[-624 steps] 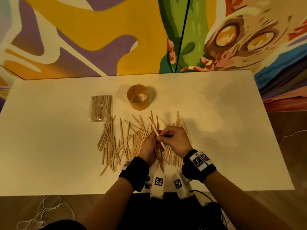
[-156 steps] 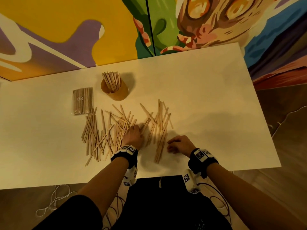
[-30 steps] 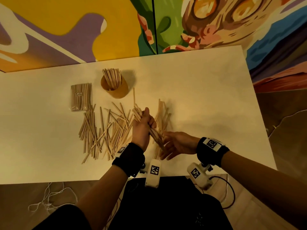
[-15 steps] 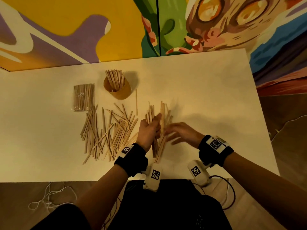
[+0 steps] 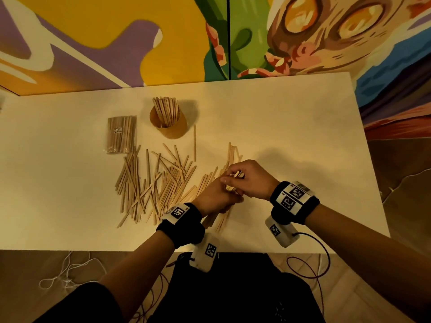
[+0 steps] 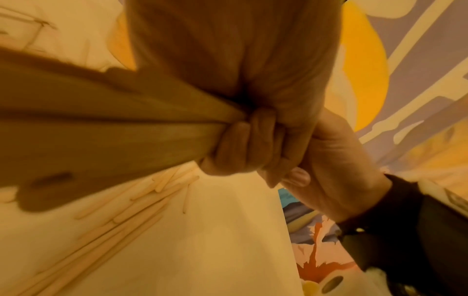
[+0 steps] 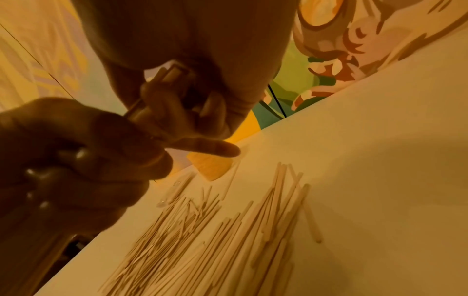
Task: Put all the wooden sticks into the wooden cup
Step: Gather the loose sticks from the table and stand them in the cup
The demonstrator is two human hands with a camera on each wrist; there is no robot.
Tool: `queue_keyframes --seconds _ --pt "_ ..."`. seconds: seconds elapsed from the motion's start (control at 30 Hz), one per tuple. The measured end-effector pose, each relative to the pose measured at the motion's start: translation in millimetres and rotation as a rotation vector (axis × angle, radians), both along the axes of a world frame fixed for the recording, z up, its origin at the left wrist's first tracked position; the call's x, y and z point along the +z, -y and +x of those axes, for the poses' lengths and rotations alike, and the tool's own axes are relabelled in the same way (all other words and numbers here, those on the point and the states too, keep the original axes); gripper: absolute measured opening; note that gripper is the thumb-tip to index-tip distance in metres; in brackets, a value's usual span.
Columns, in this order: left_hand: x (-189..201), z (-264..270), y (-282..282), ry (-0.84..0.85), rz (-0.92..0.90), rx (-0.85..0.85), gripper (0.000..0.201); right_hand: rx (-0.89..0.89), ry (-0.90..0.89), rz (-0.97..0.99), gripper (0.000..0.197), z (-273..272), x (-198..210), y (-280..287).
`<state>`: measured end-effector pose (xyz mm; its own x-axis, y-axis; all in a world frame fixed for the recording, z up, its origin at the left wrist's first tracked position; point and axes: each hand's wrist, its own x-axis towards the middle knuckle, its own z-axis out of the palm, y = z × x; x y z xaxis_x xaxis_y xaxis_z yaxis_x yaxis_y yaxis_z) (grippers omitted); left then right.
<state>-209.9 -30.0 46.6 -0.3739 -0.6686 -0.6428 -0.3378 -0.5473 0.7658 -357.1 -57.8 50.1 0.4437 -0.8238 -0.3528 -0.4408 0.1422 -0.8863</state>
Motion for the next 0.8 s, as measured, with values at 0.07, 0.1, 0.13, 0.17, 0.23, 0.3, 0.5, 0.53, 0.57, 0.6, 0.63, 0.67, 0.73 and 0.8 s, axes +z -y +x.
queue_keyframes --seconds 0.07,0.1,0.13,0.17,0.23,0.3,0.5,0.53,0.57,0.6,0.63,0.67,0.73,0.8 --pt "-1.4 1.3 -1.6 -0.053 0.024 0.025 0.011 0.006 0.017 -0.002 0.021 1.0 -0.7 -1.3" --pt "-2.1 2.0 -2.6 -0.08 0.045 0.045 0.014 0.01 0.029 -0.016 0.02 1.7 -1.6 -2.3" --pt "-2.1 2.4 -3.6 -0.108 0.066 0.061 0.018 0.012 0.038 -0.027 0.021 2.5 -3.9 -3.1" --pt "-2.0 2.9 -4.7 -0.137 0.086 0.072 0.021 0.009 0.044 -0.026 0.023 3.1 -6.6 -4.0" --pt "-1.8 4.5 -5.9 -0.186 0.127 0.076 0.024 -0.016 0.042 0.005 0.025 3.5 -13.8 -4.6" --pt "1.0 6.5 -6.6 -0.243 0.165 0.062 0.025 -0.046 0.042 0.053 0.025 3.4 -20.3 -5.8" --pt "-2.6 25.6 -6.5 -0.261 0.253 0.041 0.029 -0.207 0.16 0.192 0.023 -9.0 -35.3 -4.8" --pt "-4.1 30.1 -7.4 -0.256 0.256 0.026 0.028 -0.248 0.185 0.203 0.024 -11.7 -38.1 -3.9" --pt "-5.5 33.8 -8.8 -0.252 0.258 0.013 0.027 -0.271 0.196 0.209 0.026 -13.2 -39.9 -3.7" --pt "-6.1 36.0 -10.0 -0.243 0.267 0.004 0.027 -0.279 0.196 0.212 0.026 -13.5 -41.5 -4.1" --pt "-6.7 37.3 -10.3 -0.231 0.288 0.001 0.029 -0.282 0.193 0.216 0.028 -13.0 -42.6 -4.5" --pt "-6.6 38.5 -10.8 -0.218 0.313 0.003 0.031 -0.289 0.194 0.219 0.03 -12.3 -43.8 -4.9" --pt "-7.8 40.7 -10.4 -0.196 0.353 0.055 0.038 -0.345 0.208 0.227 0.031 -12.9 -46.3 -3.1" --pt "-12.6 42.9 -9.6 -0.208 0.37 0.224 0.04 -0.456 0.233 0.244 0.024 -15.9 -47.5 0.3"
